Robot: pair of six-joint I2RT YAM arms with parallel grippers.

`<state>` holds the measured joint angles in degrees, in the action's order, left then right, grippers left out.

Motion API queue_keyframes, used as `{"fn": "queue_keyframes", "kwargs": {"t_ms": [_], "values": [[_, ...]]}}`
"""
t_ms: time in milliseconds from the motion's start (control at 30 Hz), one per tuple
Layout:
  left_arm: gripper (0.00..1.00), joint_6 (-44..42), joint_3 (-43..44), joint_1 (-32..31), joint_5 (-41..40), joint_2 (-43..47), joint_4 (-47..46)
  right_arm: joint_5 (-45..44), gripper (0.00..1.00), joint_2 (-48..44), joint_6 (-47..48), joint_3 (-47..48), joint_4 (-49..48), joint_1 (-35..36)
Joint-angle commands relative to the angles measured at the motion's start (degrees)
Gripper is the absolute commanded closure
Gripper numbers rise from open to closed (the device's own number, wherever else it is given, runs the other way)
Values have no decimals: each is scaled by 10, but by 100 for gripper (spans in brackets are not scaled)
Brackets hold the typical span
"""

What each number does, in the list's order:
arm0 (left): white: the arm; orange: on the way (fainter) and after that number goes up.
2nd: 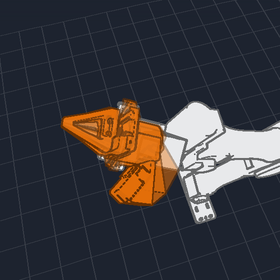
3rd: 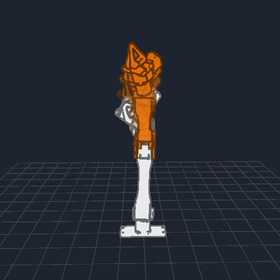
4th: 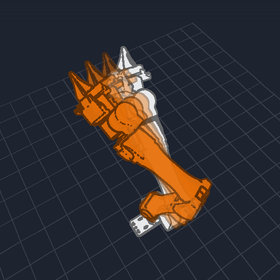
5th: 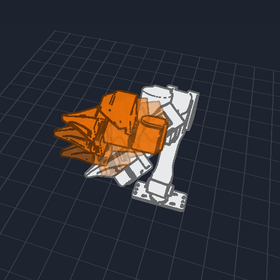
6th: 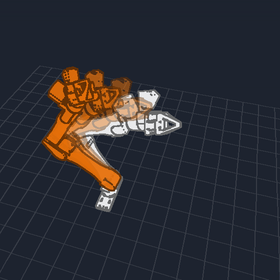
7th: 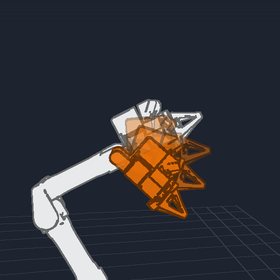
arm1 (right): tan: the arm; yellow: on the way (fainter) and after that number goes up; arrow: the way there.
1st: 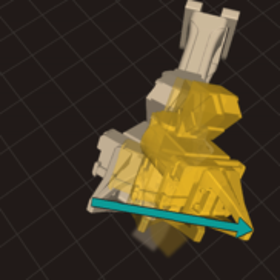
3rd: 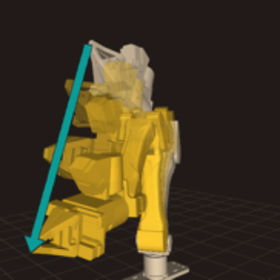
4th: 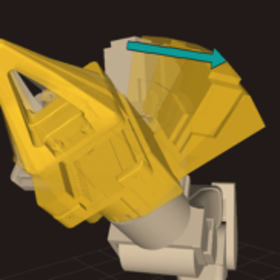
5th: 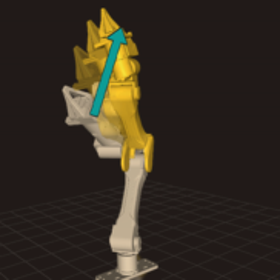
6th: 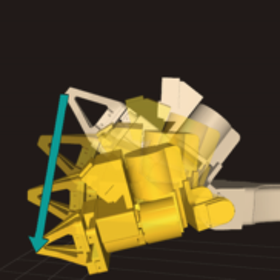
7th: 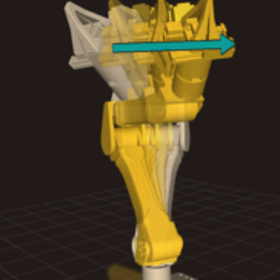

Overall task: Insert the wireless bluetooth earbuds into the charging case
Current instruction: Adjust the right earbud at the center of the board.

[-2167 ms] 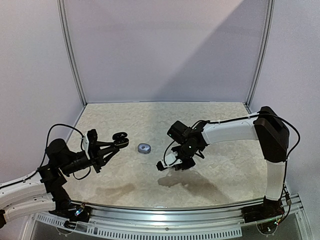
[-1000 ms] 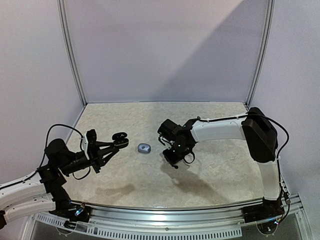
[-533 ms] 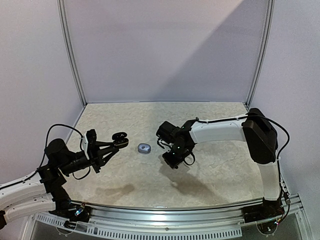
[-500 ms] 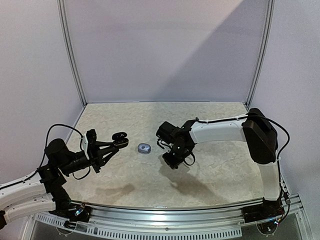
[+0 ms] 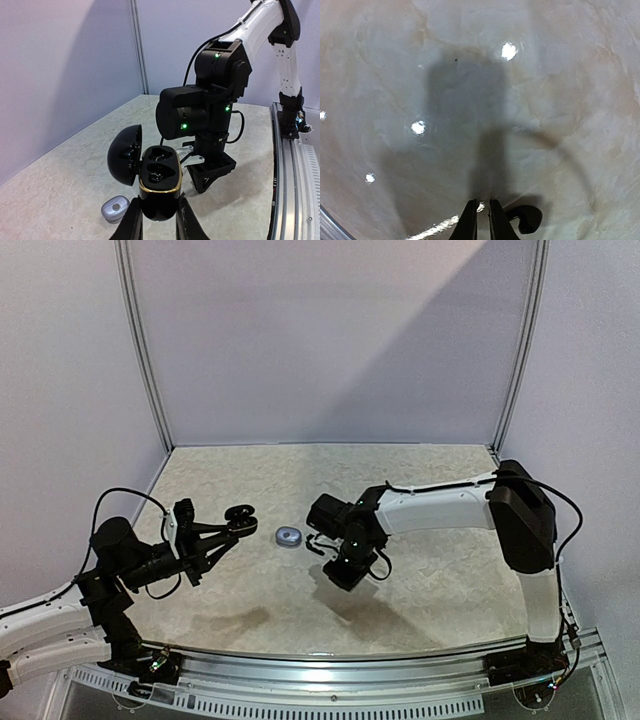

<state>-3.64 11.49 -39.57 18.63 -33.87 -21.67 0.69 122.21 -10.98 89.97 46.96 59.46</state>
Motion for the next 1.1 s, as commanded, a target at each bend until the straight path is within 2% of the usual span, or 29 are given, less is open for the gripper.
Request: {"fn": "queue_keyframes", "kwargs": {"t_ms": [0,200,367,433,667,900,1067], "values": [[100,-8,-8,7,4,-2,5,43,88,-40,7,-6,-19,3],[100,-7,-8,8,4,-2,5,74,81,-111,-34,-33,-90,-28],[100,-8,-8,8,4,0,6,58,63,-150,-92,-106,-104,-72],[100,-7,-8,8,5,0,6,75,61,-149,-105,-120,-112,-79],[100,-8,-8,8,5,0,7,110,63,-124,-130,-147,-140,-89],[100,-8,-8,8,4,0,7,141,77,-103,-140,-164,-169,-96],[100,-7,-8,8,4,-1,7,141,77,-97,-139,-173,-172,-96]]}}
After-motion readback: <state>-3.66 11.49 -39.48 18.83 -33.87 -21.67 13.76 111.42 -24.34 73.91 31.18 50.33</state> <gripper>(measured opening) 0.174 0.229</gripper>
